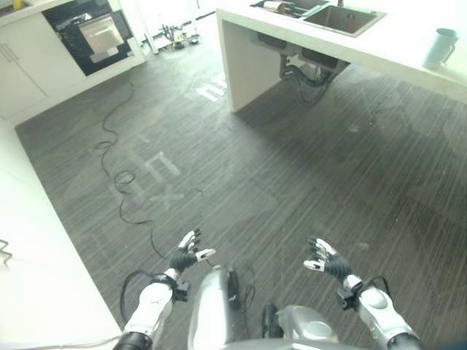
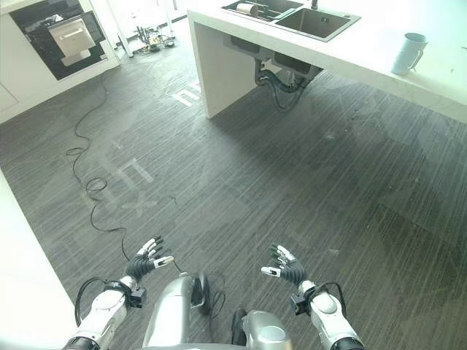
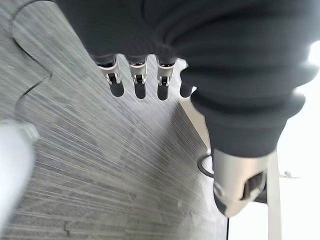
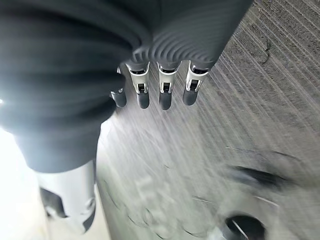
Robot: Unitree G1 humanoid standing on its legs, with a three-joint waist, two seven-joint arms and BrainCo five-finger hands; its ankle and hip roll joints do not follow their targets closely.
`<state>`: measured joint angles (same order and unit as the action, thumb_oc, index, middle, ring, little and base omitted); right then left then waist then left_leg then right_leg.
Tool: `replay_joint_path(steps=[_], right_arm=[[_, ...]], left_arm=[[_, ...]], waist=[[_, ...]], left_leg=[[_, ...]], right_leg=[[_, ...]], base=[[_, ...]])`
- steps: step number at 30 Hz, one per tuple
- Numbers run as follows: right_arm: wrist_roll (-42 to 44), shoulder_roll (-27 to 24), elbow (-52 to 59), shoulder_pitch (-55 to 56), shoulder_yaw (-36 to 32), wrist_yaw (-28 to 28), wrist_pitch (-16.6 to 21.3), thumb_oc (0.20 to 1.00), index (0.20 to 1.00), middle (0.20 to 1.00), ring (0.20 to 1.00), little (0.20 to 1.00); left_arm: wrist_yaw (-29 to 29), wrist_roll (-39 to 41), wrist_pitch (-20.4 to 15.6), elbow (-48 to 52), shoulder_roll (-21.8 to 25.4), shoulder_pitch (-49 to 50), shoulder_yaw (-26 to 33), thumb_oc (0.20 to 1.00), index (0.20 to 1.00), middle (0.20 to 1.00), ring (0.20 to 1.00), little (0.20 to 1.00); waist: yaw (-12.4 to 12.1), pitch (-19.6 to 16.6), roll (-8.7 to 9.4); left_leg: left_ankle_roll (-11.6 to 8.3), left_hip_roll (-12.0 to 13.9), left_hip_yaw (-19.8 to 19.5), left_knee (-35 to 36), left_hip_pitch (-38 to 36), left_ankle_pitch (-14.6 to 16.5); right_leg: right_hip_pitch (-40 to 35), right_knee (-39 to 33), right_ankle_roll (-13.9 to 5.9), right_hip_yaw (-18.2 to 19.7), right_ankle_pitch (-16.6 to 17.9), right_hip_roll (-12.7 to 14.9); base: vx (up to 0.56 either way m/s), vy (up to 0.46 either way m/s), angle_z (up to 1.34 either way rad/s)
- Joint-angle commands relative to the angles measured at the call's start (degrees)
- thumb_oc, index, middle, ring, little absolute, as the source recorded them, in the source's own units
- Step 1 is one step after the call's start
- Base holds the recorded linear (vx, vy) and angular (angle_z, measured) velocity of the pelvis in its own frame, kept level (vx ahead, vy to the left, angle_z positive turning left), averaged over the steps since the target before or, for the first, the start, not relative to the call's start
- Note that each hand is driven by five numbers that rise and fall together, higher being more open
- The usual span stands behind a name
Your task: Place the dishes in the dishwasher.
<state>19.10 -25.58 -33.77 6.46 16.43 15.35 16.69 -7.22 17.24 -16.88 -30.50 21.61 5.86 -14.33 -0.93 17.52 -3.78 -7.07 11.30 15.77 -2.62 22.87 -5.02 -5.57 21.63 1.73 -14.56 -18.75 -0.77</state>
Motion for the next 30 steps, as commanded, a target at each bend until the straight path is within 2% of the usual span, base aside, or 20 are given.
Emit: replay_joint_path(steps=[1,2,3,4,6,8,9,10,12,13,14,16,18,19,25,26,27,28,29,30], right_arm=[[2.4,1.9,3.9,-4.0,-2.2,0.2,1.7,1.0,1.0,1.0,1.0,1.0],[0.9,3.7,4.8,-2.9,-3.3,0.2,2.2,1.0,1.0,1.0,1.0,1.0],[1.0,3.8,4.9,-2.9,-3.4,-0.1,2.1,1.0,1.0,1.0,1.0,1.0],[1.4,4.4,4.8,-3.0,-3.5,-0.6,2.0,1.0,1.0,1.0,1.0,1.0],[1.7,5.3,5.0,-3.1,-3.7,-1.4,1.6,1.0,1.0,1.0,1.0,1.0],[1.2,6.1,5.5,-2.9,-3.4,-2.5,1.4,1.0,1.0,1.0,1.0,1.0],[1.2,6.1,5.5,-2.9,-3.4,-2.5,1.4,1.0,1.0,1.0,1.0,1.0],[0.8,6.5,5.3,-3.0,-2.6,-3.2,1.4,1.0,1.0,1.0,1.0,1.0],[0.7,6.4,5.4,-3.4,-1.9,-3.3,1.4,1.0,1.0,1.0,1.0,1.0],[0.9,5.9,6.3,-3.2,-1.9,-3.2,1.0,1.0,1.0,1.0,1.0,1.0],[1.4,5.5,7.1,-2.7,-2.6,-2.5,0.8,1.0,1.0,1.0,1.0,1.0],[2.2,5.0,7.6,-1.9,-3.4,-1.3,1.1,1.0,1.0,1.0,1.0,1.0],[2.0,4.6,7.0,-1.8,-4.4,0.3,2.1,1.0,1.0,1.0,1.0,1.0],[2.5,4.3,6.1,-2.1,-4.2,-0.1,2.7,1.0,1.0,1.0,1.0,1.0],[3.1,3.7,5.4,-4.0,-2.5,-2.0,2.7,1.0,1.0,1.0,1.0,1.0],[2.7,3.0,4.4,-5.7,-1.2,-1.9,2.6,1.0,1.0,1.0,1.0,1.0],[2.7,2.9,4.4,-5.8,-1.1,-1.9,2.5,1.0,1.0,1.0,1.0,1.0],[2.5,2.5,3.8,-6.2,-0.9,-2.1,2.6,1.0,1.0,1.0,1.0,1.0],[2.3,2.2,3.0,-6.1,-1.0,-2.0,2.6,1.0,1.0,1.0,1.0,1.0],[2.3,2.2,2.9,-6.0,-1.1,-1.9,2.7,1.0,1.0,1.0,1.0,1.0]], left_arm=[[0.2,-1.3,-0.8,1.6,0.4,-3.1,2.1,1.0,1.0,1.0,1.0,1.0],[-0.7,-2.5,-1.2,2.1,1.4,-2.6,2.0,1.0,1.0,1.0,1.0,1.0],[-0.9,-2.7,-1.2,2.1,1.4,-2.5,2.0,1.0,1.0,1.0,1.0,1.0],[-1.0,-3.7,-1.6,2.0,1.5,-2.6,1.4,1.0,1.0,1.0,1.0,1.0],[-0.4,-5.3,-2.2,2.0,1.9,-2.9,0.3,1.0,1.0,1.0,1.0,1.0],[0.5,-4.8,-1.7,2.4,2.5,-3.1,-0.7,1.0,1.0,1.0,1.0,1.0],[0.5,-4.8,-1.7,2.4,2.5,-3.1,-0.7,1.0,1.0,1.0,1.0,1.0],[1.3,-4.7,-0.4,2.6,2.7,-3.2,-0.7,1.0,1.0,1.0,1.0,1.0],[1.4,-3.7,-0.1,2.6,2.9,-3.1,-0.7,1.0,1.0,1.0,1.0,1.0],[0.7,-3.5,0.4,3.1,3.4,-3.4,-0.3,1.0,1.0,1.0,1.0,1.0],[0.3,-4.0,0.7,3.2,3.6,-3.8,-0.1,1.0,1.0,1.0,1.0,1.0],[0.0,-4.5,1.0,3.5,3.5,-4.2,0.3,1.0,1.0,1.0,1.0,1.0],[0.5,-4.3,-0.7,2.3,3.2,-3.8,-0.1,1.0,1.0,1.0,1.0,1.0],[0.9,-4.4,-1.4,1.0,2.8,-3.9,-0.8,1.0,1.0,1.0,1.0,1.0],[1.0,-5.6,-1.1,0.2,1.3,-3.9,-2.0,1.0,1.0,1.0,1.0,1.0],[1.1,-3.9,-0.9,-0.5,0.3,-4.4,-1.7,1.0,1.0,1.0,1.0,1.0],[1.0,-3.8,-0.9,-0.5,0.2,-4.5,-1.7,1.0,1.0,1.0,1.0,1.0],[0.2,-3.6,-1.1,-1.0,-0.2,-4.6,-1.6,1.0,1.0,1.0,1.0,1.0],[-0.7,-3.9,-1.2,-1.5,-0.6,-4.7,-1.5,1.0,1.0,1.0,1.0,1.0],[-0.9,-4.1,-1.2,-1.5,-0.7,-4.8,-1.4,1.0,1.0,1.0,1.0,1.0]], waist=[[0.1,-3.8,3.3],[-0.5,-6.1,4.48],[-0.5,-6.3,4.64],[-0.4,-6.9,5.08],[-0.1,-7.4,4.93],[0.3,-7.6,3.65],[0.3,-7.6,3.65],[0.8,-7.2,2.16],[1.9,-6.2,1.52],[3.5,-4.9,1.4],[4.6,-4.1,1.9],[6.2,-3.2,3.09],[7.3,-2.8,3.32],[7.3,-3.5,3.25],[6.6,-5.3,3.68],[5.8,-5.6,3.99],[5.7,-5.6,4.12],[5.5,-5.3,4.84],[5.3,-4.9,5.77],[5.3,-4.9,5.93]], left_leg=[[1.48,-2.6,0.5,-3.5,-11.8,-4.5],[5.6,-8.3,0.5,-0.7,-16.0,0.1],[6.06,-8.9,0.6,-0.4,-16.3,0.6],[7.55,-10.9,0.1,0.8,-17.6,1.5],[9.42,-12.8,-0.9,2.7,-19.4,2.5],[10.62,-13.1,-1.8,3.2,-20.5,3.6],[10.62,-13.1,-1.8,3.2,-20.5,3.6],[11.18,-13.2,-2.7,4.5,-22.9,4.3],[11.07,-13.2,-3.0,5.5,-25.3,4.5],[10.51,-13.3,-3.9,6.0,-27.8,4.8],[9.93,-13.3,-4.6,5.8,-29.3,5.7],[9.4,-13.6,-5.8,5.5,-31.6,8.2],[9.11,-13.9,-6.4,4.8,-33.5,10.9],[8.56,-13.8,-6.8,3.6,-33.1,10.9],[7.25,-14.0,-7.5,-4.0,-31.5,12.6],[5.33,-13.1,-9.3,-17.4,-27.2,9.5],[5.11,-13.0,-9.4,-19.4,-26.6,8.9],[4.31,-12.4,-10.1,-29.9,-22.4,6.2],[3.86,-10.4,-9.6,-39.1,-17.8,4.2],[3.81,-9.7,-9.4,-40.0,-17.1,3.9]], right_leg=[[-10.3,-12.9,-5.13,0.4,5.7,2.3],[-12.3,-9.4,-8.09,1.7,6.6,3.8],[-12.1,-8.4,-8.71,1.9,7.6,4.1],[-10.6,-4.0,-11.21,2.9,12.5,5.2],[-7.5,5.1,-14.51,4.4,18.7,5.7],[-3.8,14.5,-16.06,5.7,23.5,3.8],[-3.8,14.5,-16.06,5.7,23.5,3.8],[2.2,22.3,-15.39,4.9,25.1,4.8],[6.7,19.8,-14.12,3.2,22.4,4.5],[9.6,13.6,-12.36,1.9,18.6,4.3],[10.6,6.0,-11.49,0.9,17.7,5.1],[13.3,-4.5,-12.0,1.5,20.8,6.8],[14.5,-6.8,-12.33,1.3,21.7,7.8],[12.7,-8.4,-11.42,1.9,19.8,6.8],[6.4,-11.3,-8.23,3.7,16.0,3.6],[3.7,-10.9,-5.27,4.2,12.9,2.2],[3.5,-10.9,-4.97,4.3,12.7,2.2],[2.3,-10.9,-3.58,4.7,12.0,2.2],[1.1,-10.9,-2.24,4.9,11.8,2.3],[0.9,-11.0,-2.03,4.9,11.9,2.3]], base=[[0.91,0.471,-0.68],[0.62,0.379,-0.5],[0.57,0.394,-0.58],[0.19,0.206,-0.15],[0.22,0.224,0.23],[0.17,0.147,0.31],[0.23,0.18,0.36],[0.24,0.15,0.34],[0.31,0.076,-0.07],[0.33,-0.097,-0.22],[0.36,-0.174,0.23],[0.28,-0.173,0.64],[0.32,-0.168,0.67],[0.33,-0.201,0.47],[0.23,-0.23,0.13],[0.27,-0.364,-0.63],[0.3,-0.442,-0.37],[0.16,-0.267,-0.29],[0.16,-0.264,-0.29],[0.25,-0.147,-0.51]])
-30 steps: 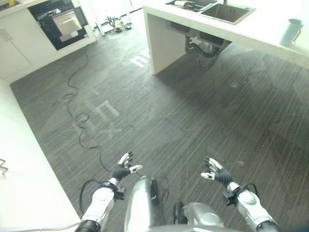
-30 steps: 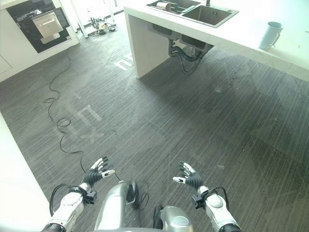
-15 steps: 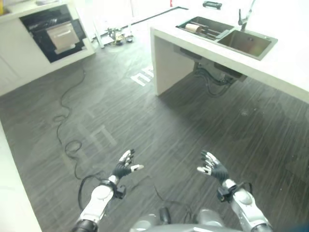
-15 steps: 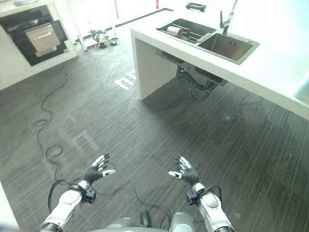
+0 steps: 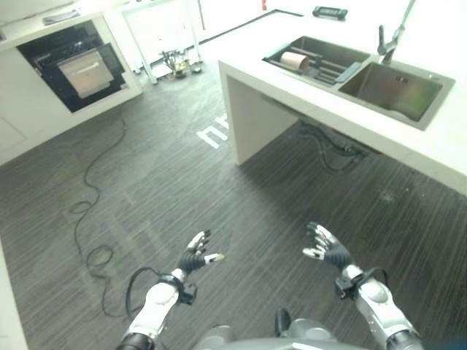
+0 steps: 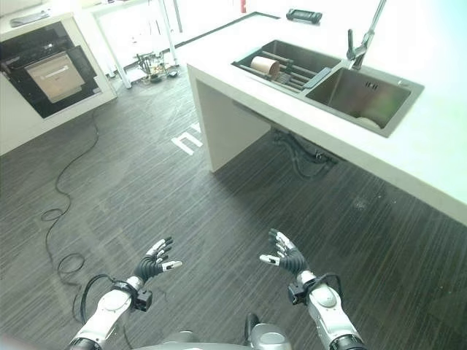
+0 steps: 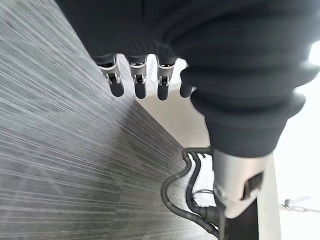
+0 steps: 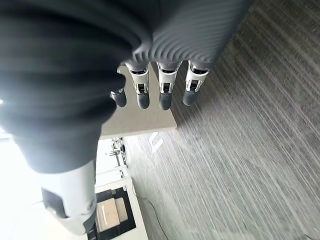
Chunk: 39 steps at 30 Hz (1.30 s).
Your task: Place the dishes in the dishwasher.
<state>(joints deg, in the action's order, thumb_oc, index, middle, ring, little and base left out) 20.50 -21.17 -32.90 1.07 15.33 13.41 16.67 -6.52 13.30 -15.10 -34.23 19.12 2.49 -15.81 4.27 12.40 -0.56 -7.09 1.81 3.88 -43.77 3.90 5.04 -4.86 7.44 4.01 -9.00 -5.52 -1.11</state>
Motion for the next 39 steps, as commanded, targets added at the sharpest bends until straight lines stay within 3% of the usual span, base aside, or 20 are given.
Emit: replay_joint_path(steps=[1,2,3,4,5,7,11,14,18,20,21,24,25,26,29,31,34,37,39], right_arm=[[1.3,-2.0,0.6,-1.1,0.3,0.3,3.5,1.0,1.0,1.0,1.0,1.0],[1.1,-1.9,0.3,-1.3,0.4,0.3,3.5,1.0,1.0,1.0,1.0,1.0],[0.4,-1.6,0.2,-1.7,0.6,0.2,3.2,1.0,1.0,1.0,1.0,1.0],[0.4,-1.6,-0.6,-2.2,1.3,0.3,2.9,1.0,1.0,1.0,1.0,1.0],[0.3,-1.6,-0.5,-2.0,1.3,0.4,2.9,1.0,1.0,1.0,1.0,1.0],[-0.4,-1.9,0.8,-1.0,0.4,0.2,2.2,1.0,1.0,1.0,1.0,1.0],[-0.7,-2.4,1.7,-0.1,0.0,-0.1,1.8,1.0,1.0,1.0,1.0,1.0],[0.4,-2.5,1.3,0.3,-1.1,-0.7,2.1,1.0,1.0,1.0,1.0,1.0],[1.1,-0.7,1.7,0.7,-2.0,-1.0,1.7,1.0,1.0,1.0,1.0,1.0],[1.1,0.1,1.8,0.9,-1.9,-1.4,1.9,1.0,1.0,1.0,1.0,1.0],[0.6,0.9,2.5,1.4,-1.9,-2.1,1.9,1.0,1.0,1.0,1.0,1.0],[-0.4,1.9,4.0,2.2,-1.4,-3.2,1.3,1.0,1.0,1.0,1.0,1.0],[0.2,1.5,3.2,1.8,-0.9,-1.8,1.4,1.0,1.0,1.0,1.0,1.0],[0.6,1.4,3.2,1.6,-1.1,-0.7,1.3,1.0,1.0,1.0,1.0,1.0],[0.5,1.4,2.6,0.4,-1.0,0.7,1.1,1.0,1.0,1.0,1.0,1.0],[0.5,1.3,2.1,0.1,-1.2,1.6,1.2,1.0,1.0,1.0,1.0,1.0],[0.7,1.4,2.0,0.7,-1.4,1.5,1.1,1.0,1.0,1.0,1.0,1.0],[0.0,1.3,1.2,0.7,-0.7,2.2,1.7,1.0,1.0,1.0,1.0,1.0],[-0.8,0.7,0.7,0.1,0.2,1.8,1.7,1.0,1.0,1.0,1.0,1.0]], left_arm=[[-2.0,-0.6,-2.7,2.6,1.8,-1.9,-0.3,1.0,1.0,1.0,1.0,1.0],[-1.8,-0.4,-2.6,2.7,1.9,-1.9,-0.3,1.0,1.0,1.0,1.0,1.0],[-1.6,0.3,-2.2,3.1,2.1,-1.9,-0.3,1.0,1.0,1.0,1.0,1.0],[-1.9,1.1,-2.0,3.7,2.7,-1.0,0.2,1.0,1.0,1.0,1.0,1.0],[-2.2,1.0,-2.2,3.8,2.8,-0.7,0.3,1.0,1.0,1.0,1.0,1.0],[-2.9,1.5,-2.1,4.2,2.9,-0.8,0.5,1.0,1.0,1.0,1.0,1.0],[-3.9,1.3,-2.3,4.7,3.1,-0.6,0.7,1.0,1.0,1.0,1.0,1.0],[-5.2,0.4,-2.1,4.8,3.5,-0.9,0.6,1.0,1.0,1.0,1.0,1.0],[-3.8,-0.7,-1.6,5.2,4.8,-2.6,-1.0,1.0,1.0,1.0,1.0,1.0],[-3.6,-0.4,-1.5,5.0,5.2,-2.9,-1.0,1.0,1.0,1.0,1.0,1.0],[-3.6,-1.0,-1.3,5.2,5.6,-3.3,-1.2,1.0,1.0,1.0,1.0,1.0],[-2.5,-1.4,-1.1,5.5,5.9,-3.7,-1.9,1.0,1.0,1.0,1.0,1.0],[-1.3,-0.4,-0.7,5.1,5.8,-3.3,-1.3,1.0,1.0,1.0,1.0,1.0],[-1.4,-0.6,-0.2,5.1,5.8,-3.5,-0.6,1.0,1.0,1.0,1.0,1.0],[-0.9,-0.7,-0.3,4.7,5.4,-3.1,0.1,1.0,1.0,1.0,1.0,1.0],[-1.1,-0.7,-1.7,3.9,5.1,-2.4,0.6,1.0,1.0,1.0,1.0,1.0],[-1.4,-1.4,-3.2,3.7,4.6,-1.5,0.6,1.0,1.0,1.0,1.0,1.0],[-0.1,-1.3,-2.9,4.3,3.9,-1.0,0.4,1.0,1.0,1.0,1.0,1.0],[0.8,-1.1,-2.8,4.5,3.4,-0.9,0.3,1.0,1.0,1.0,1.0,1.0]], waist=[[-0.5,0.5,2.25],[-0.6,0.4,2.02],[-1.0,0.2,1.36],[-2.4,-0.6,0.46],[-2.9,-0.4,0.44],[-3.1,-0.2,0.16],[-3.3,0.1,-0.16],[-2.6,-0.4,-0.29],[-2.2,-1.5,-0.35],[-1.9,-1.6,-0.35],[-1.4,-1.8,-0.42],[-0.6,-1.6,-1.27],[-0.6,-0.7,-2.06],[-0.5,-0.2,-1.26],[-0.7,0.4,-0.57],[-0.9,0.4,-0.58],[-0.7,-0.4,-0.65],[-0.5,-1.3,-0.31],[-0.8,-1.9,0.54]], left_leg=[[5.01,-0.9,2.4,9.1,2.5,-4.5],[5.01,-0.9,2.4,12.3,1.7,-4.2],[4.86,-0.6,2.1,23.6,-1.2,-4.1],[2.99,1.1,-1.9,38.7,-2.4,-5.7],[2.08,2.1,-1.7,39.9,-1.2,-7.9],[1.37,4.7,1.4,40.2,2.3,-11.2],[1.26,6.2,1.5,40.7,3.3,-12.4],[1.85,6.7,5.3,42.3,0.7,-11.7],[5.16,2.3,4.5,42.8,-2.6,-7.3],[6.46,1.1,4.7,43.5,-3.6,-6.5],[7.77,0.0,5.0,44.3,-4.5,-5.8],[9.57,-1.3,5.4,45.4,-6.1,-4.6],[9.18,-1.7,6.1,48.4,-9.6,-4.3],[8.05,-1.8,6.6,48.8,-10.6,-3.9],[7.26,-1.7,8.1,48.8,-12.2,-2.2],[6.91,-1.5,9.1,48.8,-12.9,-1.7],[6.44,-0.7,10.3,48.8,-13.3,-1.8],[5.75,-0.3,10.7,47.1,-13.6,-1.9],[5.1,-0.6,9.9,41.8,-11.6,-0.7]], right_leg=[[-1.0,2.5,-4.67,0.7,-1.6,1.7],[-1.1,2.2,-4.91,0.9,-1.8,1.5],[-1.9,1.1,-5.7,1.6,-2.2,0.9],[-3.7,-1.4,-7.19,3.9,-3.1,0.4],[-4.9,-2.4,-7.44,4.3,-3.3,0.6],[-6.1,-3.0,-7.58,3.1,-3.6,1.3],[-6.5,-2.0,-7.58,2.1,-4.2,2.0],[-7.3,-1.7,-8.41,-0.1,-4.8,3.1],[-5.9,4.1,-11.18,0.0,-5.3,5.8],[-4.1,7.9,-12.52,0.8,-3.3,6.6],[-2.0,12.8,-13.88,1.6,-0.5,7.1],[2.9,24.8,-15.53,2.2,3.3,6.4],[9.5,24.5,-14.25,-4.6,3.3,7.9],[9.3,14.2,-14.02,-7.4,4.5,9.2],[10.5,8.5,-14.77,-11.3,8.8,12.7],[10.3,6.9,-15.11,-12.5,8.2,13.8],[7.6,3.3,-14.61,-12.8,5.4,11.7],[3.8,-0.3,-12.86,-11.1,3.3,8.2],[1.2,-2.9,-11.19,-9.1,2.7,6.5]], base=[[0.2,-0.003,-0.5],[0.29,0.095,-0.83],[0.37,0.266,-0.59],[0.43,0.295,-0.61],[0.38,0.268,-0.62],[0.2,0.159,-0.77],[0.18,0.195,-0.1],[0.22,0.289,-0.19],[0.25,0.345,-0.05],[0.14,0.245,0.07],[0.15,0.296,0.24],[0.19,0.311,0.14],[0.34,0.148,-0.03],[0.32,0.071,-0.47],[0.12,-0.079,-0.74],[0.14,-0.116,-0.33],[0.14,-0.185,-0.14],[0.15,-0.235,0.0],[0.17,-0.416,-0.57]])
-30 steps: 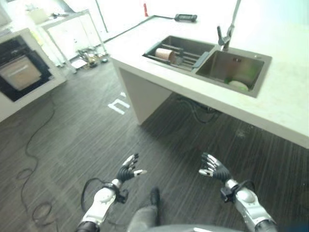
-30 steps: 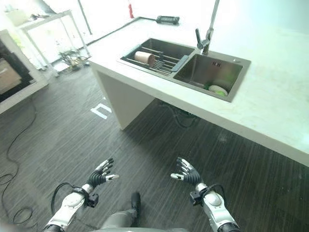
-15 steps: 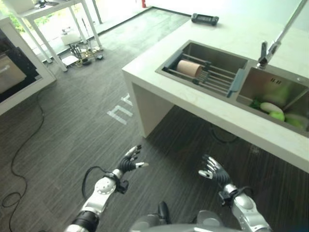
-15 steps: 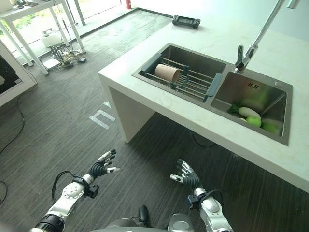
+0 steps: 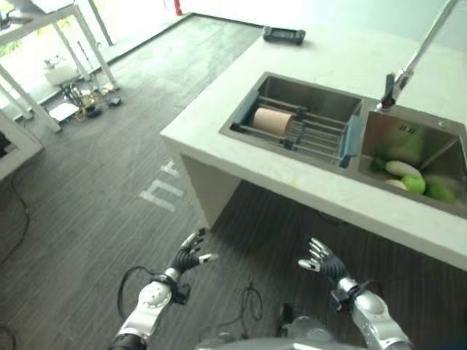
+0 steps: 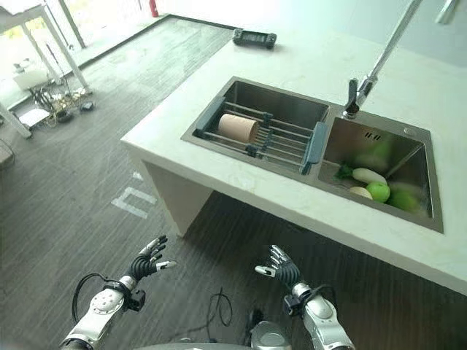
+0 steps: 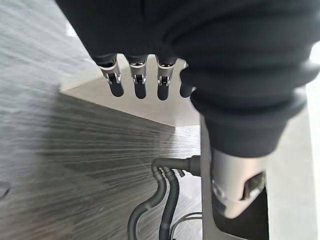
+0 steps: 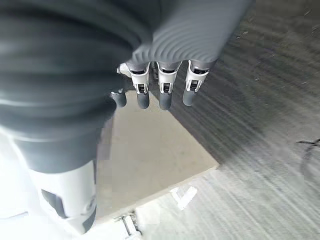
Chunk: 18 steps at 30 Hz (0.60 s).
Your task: Place the dishes in the dishwasher.
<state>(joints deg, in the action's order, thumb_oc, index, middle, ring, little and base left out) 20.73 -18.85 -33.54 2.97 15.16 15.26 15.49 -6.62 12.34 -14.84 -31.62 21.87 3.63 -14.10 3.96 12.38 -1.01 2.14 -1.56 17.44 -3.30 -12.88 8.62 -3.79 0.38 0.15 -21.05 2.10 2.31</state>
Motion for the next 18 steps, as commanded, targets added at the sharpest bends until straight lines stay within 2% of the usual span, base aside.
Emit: replay_joint_path(steps=[1,3,4,5,6,7,8,11,12,18], right_arm=[[-1.2,-3.2,-0.6,-2.4,0.4,0.2,2.9,1.0,1.0,1.0,1.0,1.0],[-1.0,-3.4,-0.7,-2.3,0.3,0.5,3.0,1.0,1.0,1.0,1.0,1.0],[-1.3,-3.6,-0.9,-2.3,0.5,0.6,3.3,1.0,1.0,1.0,1.0,1.0],[-1.4,-3.9,-2.0,-2.1,0.7,0.5,3.7,1.0,1.0,1.0,1.0,1.0],[-1.4,-3.9,-3.2,-2.3,0.8,0.6,3.7,1.0,1.0,1.0,1.0,1.0],[-2.2,-4.0,-4.4,-2.9,1.0,0.7,3.5,1.0,1.0,1.0,1.0,1.0],[-2.4,-4.6,-5.3,-3.1,0.6,-0.5,3.4,1.0,1.0,1.0,1.0,1.0],[-0.8,-4.4,-5.6,-2.9,0.6,-0.8,3.8,1.0,1.0,1.0,1.0,1.0],[-1.0,-3.7,-5.2,-2.1,0.2,-0.1,3.8,1.0,1.0,1.0,1.0,1.0],[-4.6,-1.7,-4.6,0.3,0.3,1.0,3.9,1.0,1.0,1.0,1.0,1.0]], left_arm=[[0.6,1.2,-3.8,0.5,-0.2,-3.0,-1.1,1.0,1.0,1.0,1.0,1.0],[0.3,1.1,-4.2,0.0,-0.4,-3.2,-0.8,1.0,1.0,1.0,1.0,1.0],[0.1,0.8,-4.8,-0.3,-0.3,-3.2,-0.6,1.0,1.0,1.0,1.0,1.0],[-0.1,1.0,-4.4,-0.4,-0.2,-3.3,-0.4,1.0,1.0,1.0,1.0,1.0],[-0.5,1.1,-4.2,-0.1,0.0,-3.0,-0.1,1.0,1.0,1.0,1.0,1.0],[-0.7,1.9,-4.0,0.6,0.6,-2.3,0.3,1.0,1.0,1.0,1.0,1.0],[-2.3,0.6,-3.8,0.3,0.7,-3.1,-0.1,1.0,1.0,1.0,1.0,1.0],[-2.4,-0.1,-3.3,0.6,0.8,-3.4,-0.4,1.0,1.0,1.0,1.0,1.0],[-1.6,-0.6,-3.1,0.5,1.2,-3.4,-0.4,1.0,1.0,1.0,1.0,1.0],[-0.3,-0.1,-3.6,-1.0,1.3,-2.9,0.0,1.0,1.0,1.0,1.0,1.0]], waist=[[-0.6,-2.3,2.38],[-0.6,-2.3,2.79],[-0.5,-2.0,3.16],[-0.8,-1.5,3.29],[-1.2,-1.4,2.6],[-1.8,-1.3,1.57],[-2.3,-0.8,0.77],[-2.1,-1.1,-0.1],[-1.4,-1.6,-0.76],[0.1,-2.3,-1.36]], left_leg=[[-4.83,2.6,-5.8,-8.6,9.8,-2.0],[-4.87,2.6,-6.4,-13.4,12.2,-2.6],[-4.92,2.9,-7.5,-18.8,14.9,-3.5],[-4.86,2.7,-10.9,-25.6,18.9,-4.9],[-4.79,3.1,-12.4,-18.8,16.6,-5.2],[-5.84,4.2,-15.1,-8.4,14.1,-7.1],[-7.67,7.5,-14.9,-1.7,13.9,-9.5],[-7.53,7.5,-14.7,1.9,10.7,-9.2],[-7.19,7.1,-13.8,4.8,8.1,-9.0],[-5.7,5.7,-12.2,7.1,6.3,-8.2]], right_leg=[[-2.0,1.3,-5.23,6.3,-5.0,2.1],[-1.9,1.8,-4.49,7.0,-5.4,2.0],[-1.7,2.4,-3.78,8.0,-5.8,1.9],[-1.8,3.3,-2.82,10.0,-6.2,1.3],[-2.4,3.1,-3.18,11.3,-6.6,0.6],[-3.3,2.1,-3.87,12.5,-7.1,0.0],[-4.5,0.9,-5.59,10.8,-7.1,2.5],[-3.8,1.8,-6.37,9.1,-6.9,3.7],[-3.3,2.5,-7.07,9.0,-6.9,4.1],[-2.4,3.4,-8.43,10.8,-6.9,4.6]], base=[[0.16,-0.511,-0.93],[0.08,-0.293,-0.9],[0.14,-0.189,-0.67],[0.28,-0.072,-0.43],[0.43,0.16,-0.48],[0.55,0.507,-1.42],[0.41,0.427,-1.33],[0.18,0.223,-0.56],[0.16,0.176,-0.26],[0.06,0.099,-0.12]])
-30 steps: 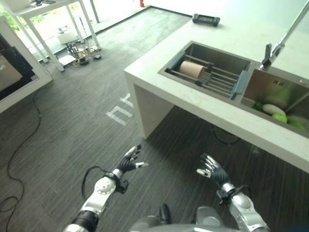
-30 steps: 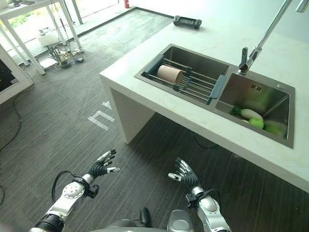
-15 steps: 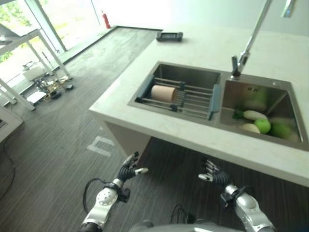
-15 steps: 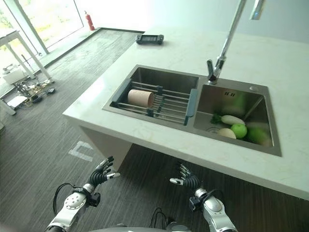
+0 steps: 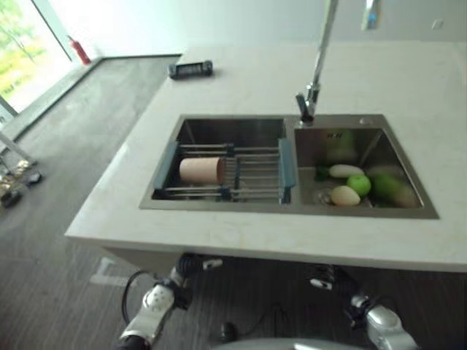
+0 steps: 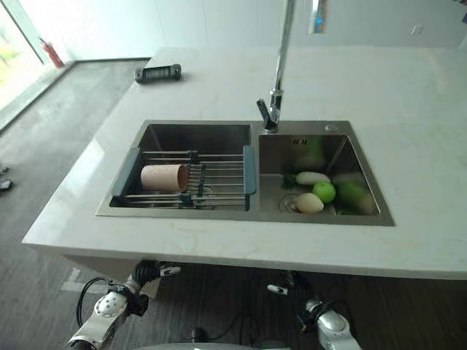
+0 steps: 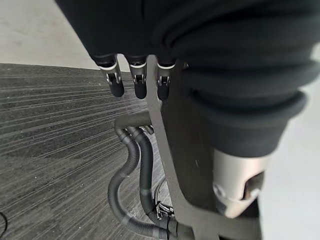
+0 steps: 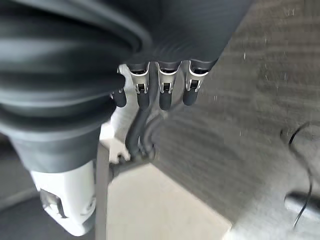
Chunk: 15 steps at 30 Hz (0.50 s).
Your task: Place the dishes in the dishwasher.
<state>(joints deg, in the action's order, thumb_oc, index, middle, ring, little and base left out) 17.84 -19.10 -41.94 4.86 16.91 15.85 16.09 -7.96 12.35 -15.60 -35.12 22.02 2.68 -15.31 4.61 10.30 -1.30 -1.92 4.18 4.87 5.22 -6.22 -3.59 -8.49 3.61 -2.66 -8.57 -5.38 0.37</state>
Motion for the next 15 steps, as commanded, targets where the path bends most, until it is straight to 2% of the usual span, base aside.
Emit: replay_joint_path(steps=[1,12,15], right_arm=[[-1.9,-1.2,3.8,-1.5,-1.3,0.1,3.4,1.0,1.0,1.0,1.0,1.0],[-1.0,-0.6,3.6,-1.9,-1.5,-1.3,3.2,1.0,1.0,1.0,1.0,1.0],[-0.3,-0.7,2.6,-2.0,-1.5,-1.3,3.4,1.0,1.0,1.0,1.0,1.0]], left_arm=[[1.1,-0.3,-2.6,2.3,1.1,-1.9,1.0,1.0,1.0,1.0,1.0,1.0],[0.2,-2.8,-1.5,-3.9,-0.4,0.4,0.0,1.0,1.0,1.0,1.0,1.0],[-0.7,-0.9,2.0,-7.0,-1.4,0.5,0.0,1.0,1.0,1.0,1.0,1.0]], waist=[[-0.5,-0.2,-1.05],[-1.3,-0.9,-0.31],[-1.7,-1.3,-0.08]], left_leg=[[-1.34,-0.3,0.3,-1.3,-0.4,4.2],[-0.14,-1.1,1.5,-1.0,-1.2,5.6],[-0.12,-1.1,2.1,-1.0,-1.4,5.9]], right_leg=[[2.4,0.2,-5.73,-1.5,0.6,6.6],[2.0,-0.1,-6.7,-2.8,0.8,7.7],[1.6,-0.6,-6.93,-3.9,1.0,8.1]], base=[[0.0,0.031,-0.08],[-0.01,0.006,-0.03],[-0.03,-0.005,-0.07]])
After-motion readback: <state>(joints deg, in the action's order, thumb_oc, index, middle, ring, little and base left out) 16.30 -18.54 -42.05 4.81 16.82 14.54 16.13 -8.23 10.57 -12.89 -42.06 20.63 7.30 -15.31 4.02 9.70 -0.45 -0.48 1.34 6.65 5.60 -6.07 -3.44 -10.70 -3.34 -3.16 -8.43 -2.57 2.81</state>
